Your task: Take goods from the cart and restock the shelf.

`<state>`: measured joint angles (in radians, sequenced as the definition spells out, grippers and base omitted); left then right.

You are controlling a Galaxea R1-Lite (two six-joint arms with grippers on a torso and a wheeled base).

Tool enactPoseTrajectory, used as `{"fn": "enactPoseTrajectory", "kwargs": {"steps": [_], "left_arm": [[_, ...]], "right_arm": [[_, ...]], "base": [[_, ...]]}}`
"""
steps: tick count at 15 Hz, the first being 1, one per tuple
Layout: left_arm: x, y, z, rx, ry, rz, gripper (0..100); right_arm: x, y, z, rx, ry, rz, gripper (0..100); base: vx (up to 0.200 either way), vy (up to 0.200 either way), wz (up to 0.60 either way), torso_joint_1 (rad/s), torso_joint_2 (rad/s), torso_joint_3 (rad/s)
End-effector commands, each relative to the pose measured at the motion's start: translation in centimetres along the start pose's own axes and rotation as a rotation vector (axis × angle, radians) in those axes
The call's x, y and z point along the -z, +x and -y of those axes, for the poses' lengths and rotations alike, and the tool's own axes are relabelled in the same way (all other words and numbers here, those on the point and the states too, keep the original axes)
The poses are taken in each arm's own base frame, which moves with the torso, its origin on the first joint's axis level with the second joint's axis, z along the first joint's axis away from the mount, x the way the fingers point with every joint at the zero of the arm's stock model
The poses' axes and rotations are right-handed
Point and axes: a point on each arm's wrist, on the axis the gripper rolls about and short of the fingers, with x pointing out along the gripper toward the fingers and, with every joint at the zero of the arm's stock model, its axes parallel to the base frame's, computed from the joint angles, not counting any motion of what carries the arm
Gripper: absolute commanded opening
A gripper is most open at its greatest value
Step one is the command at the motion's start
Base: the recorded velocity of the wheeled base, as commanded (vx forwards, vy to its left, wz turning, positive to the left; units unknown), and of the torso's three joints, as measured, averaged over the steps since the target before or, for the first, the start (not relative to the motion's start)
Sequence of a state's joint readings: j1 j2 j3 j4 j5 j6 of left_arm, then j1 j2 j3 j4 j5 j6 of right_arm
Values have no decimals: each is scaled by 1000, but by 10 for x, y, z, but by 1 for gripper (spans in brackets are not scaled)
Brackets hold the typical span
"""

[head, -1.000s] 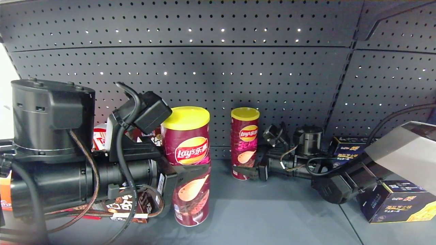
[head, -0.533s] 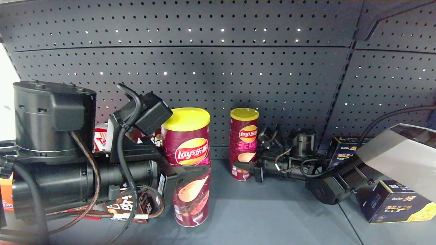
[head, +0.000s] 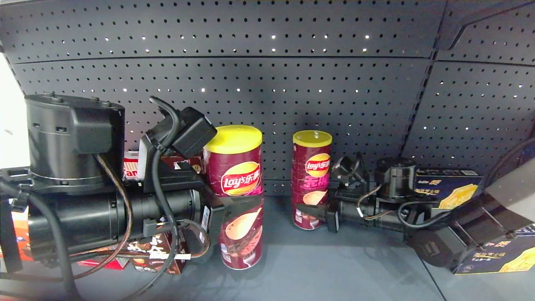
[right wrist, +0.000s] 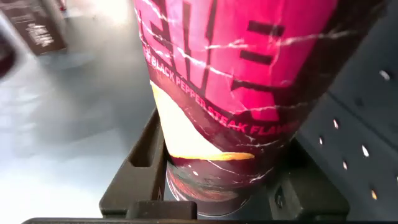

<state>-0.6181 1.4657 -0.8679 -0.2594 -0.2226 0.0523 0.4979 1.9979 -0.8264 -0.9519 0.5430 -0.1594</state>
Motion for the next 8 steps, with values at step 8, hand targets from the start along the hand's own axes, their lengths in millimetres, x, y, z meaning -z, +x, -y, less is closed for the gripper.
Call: {"fn": "enactPoseTrajectory", "kwargs": {"steps": [8], "left_arm": [[-6, 8, -3, -26, -1, 6, 0]], "right_arm": [[-3, -54, -41, 22, -18, 47, 0]], "base": [[0, 0, 0, 0, 0, 0]]}}
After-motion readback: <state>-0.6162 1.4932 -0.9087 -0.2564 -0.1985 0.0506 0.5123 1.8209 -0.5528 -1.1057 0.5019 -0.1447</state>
